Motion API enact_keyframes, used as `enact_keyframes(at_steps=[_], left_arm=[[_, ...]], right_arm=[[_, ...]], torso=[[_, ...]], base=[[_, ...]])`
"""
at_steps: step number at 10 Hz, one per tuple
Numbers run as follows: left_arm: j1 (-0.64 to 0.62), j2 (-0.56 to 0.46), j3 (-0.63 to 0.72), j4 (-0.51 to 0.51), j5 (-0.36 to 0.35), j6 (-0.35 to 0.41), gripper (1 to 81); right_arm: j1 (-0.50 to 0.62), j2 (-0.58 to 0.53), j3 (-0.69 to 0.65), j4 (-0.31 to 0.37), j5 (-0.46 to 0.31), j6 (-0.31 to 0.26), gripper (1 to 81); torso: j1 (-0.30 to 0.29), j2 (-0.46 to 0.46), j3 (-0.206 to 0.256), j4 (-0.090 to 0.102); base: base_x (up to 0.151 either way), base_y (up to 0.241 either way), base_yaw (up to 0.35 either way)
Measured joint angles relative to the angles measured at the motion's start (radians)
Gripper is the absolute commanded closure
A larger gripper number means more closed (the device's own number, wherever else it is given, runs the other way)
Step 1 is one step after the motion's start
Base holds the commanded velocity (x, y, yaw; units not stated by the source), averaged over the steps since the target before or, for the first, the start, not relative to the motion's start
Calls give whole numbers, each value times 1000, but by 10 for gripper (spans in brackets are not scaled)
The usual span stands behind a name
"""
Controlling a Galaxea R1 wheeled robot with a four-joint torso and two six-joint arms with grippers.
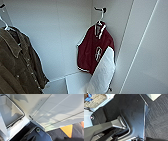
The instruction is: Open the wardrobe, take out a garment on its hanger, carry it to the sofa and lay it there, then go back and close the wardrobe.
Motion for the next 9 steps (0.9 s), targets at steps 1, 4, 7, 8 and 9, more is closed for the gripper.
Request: enact_keyframes(at_steps=[1,4,7,8,9], left_arm=[[-22,-6,35,-14,21,0,10],[-76,-38,116,-50,36,-1,10],[-115,-106,238,-66,50,-18,10],[-134,-129,279,-71,52,-23,10],[-161,-144,305,-76,57,-28,10]], right_arm=[[2,0,0,0,0,0,10],[3,0,0,0,0,0,10],[4,0,0,0,0,0,10],[5,0,0,0,0,0,10],[5,0,0,0,0,0,10]], torso=[[0,0,0,0],[1,0,-1,0],[1,0,-1,0],[1,0,-1,0],[1,0,-1,0]], base=[[0,0,0],[0,0,0],[0,0,0],[0,0,0],[0,0,0]])
